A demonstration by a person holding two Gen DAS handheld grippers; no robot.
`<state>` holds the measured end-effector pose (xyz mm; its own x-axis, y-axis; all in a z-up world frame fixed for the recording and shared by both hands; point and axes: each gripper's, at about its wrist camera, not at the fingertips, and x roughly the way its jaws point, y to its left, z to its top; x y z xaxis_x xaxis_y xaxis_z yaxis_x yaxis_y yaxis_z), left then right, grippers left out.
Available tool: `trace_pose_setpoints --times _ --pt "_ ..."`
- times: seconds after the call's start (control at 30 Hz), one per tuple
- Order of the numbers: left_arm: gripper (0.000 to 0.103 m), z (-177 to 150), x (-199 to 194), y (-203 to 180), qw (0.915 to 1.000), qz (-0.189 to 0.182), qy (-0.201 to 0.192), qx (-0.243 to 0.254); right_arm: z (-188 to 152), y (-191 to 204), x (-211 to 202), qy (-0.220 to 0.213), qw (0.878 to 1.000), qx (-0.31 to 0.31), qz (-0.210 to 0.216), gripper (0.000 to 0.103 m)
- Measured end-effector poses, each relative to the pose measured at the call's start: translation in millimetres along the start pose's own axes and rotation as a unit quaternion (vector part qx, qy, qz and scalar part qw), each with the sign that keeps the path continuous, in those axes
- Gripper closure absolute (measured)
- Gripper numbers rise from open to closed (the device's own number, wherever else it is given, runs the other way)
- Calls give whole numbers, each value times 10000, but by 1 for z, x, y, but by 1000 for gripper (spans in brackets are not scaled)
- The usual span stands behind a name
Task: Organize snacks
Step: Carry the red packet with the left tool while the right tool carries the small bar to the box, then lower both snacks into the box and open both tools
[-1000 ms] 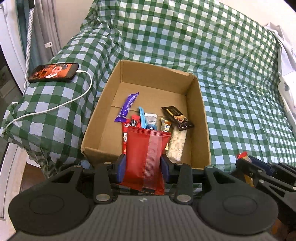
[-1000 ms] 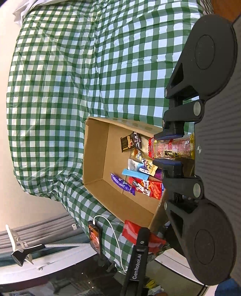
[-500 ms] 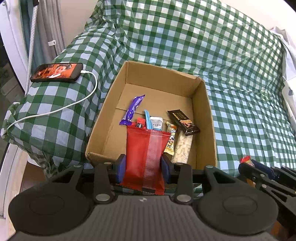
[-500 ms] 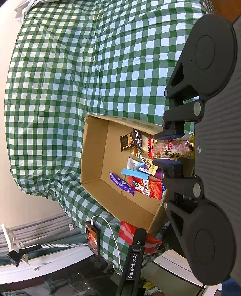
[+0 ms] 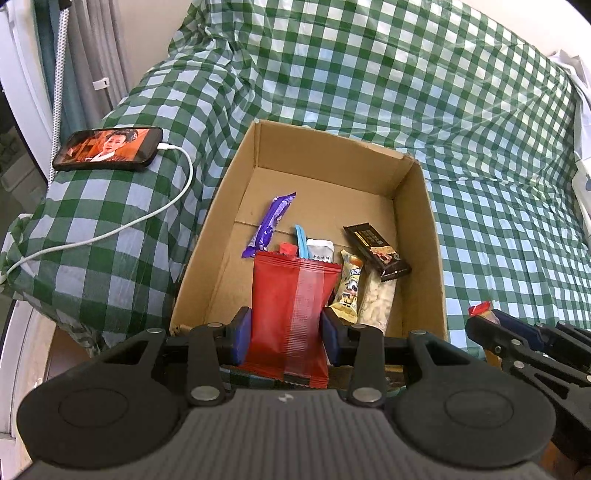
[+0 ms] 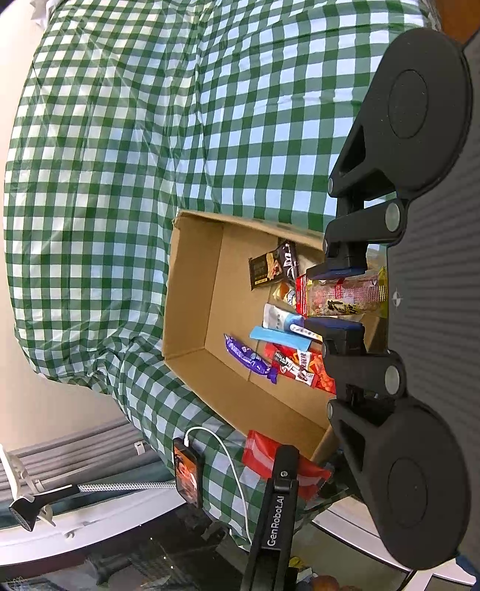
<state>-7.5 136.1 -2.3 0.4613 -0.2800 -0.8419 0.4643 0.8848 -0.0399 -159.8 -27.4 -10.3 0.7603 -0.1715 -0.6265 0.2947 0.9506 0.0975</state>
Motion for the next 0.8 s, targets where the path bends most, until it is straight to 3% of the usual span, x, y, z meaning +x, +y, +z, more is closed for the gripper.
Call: trace_pose_setpoints --times 0.8 --pt "58 53 111 -3 9972 137 702 239 29 -6 105 648 9977 113 133 80"
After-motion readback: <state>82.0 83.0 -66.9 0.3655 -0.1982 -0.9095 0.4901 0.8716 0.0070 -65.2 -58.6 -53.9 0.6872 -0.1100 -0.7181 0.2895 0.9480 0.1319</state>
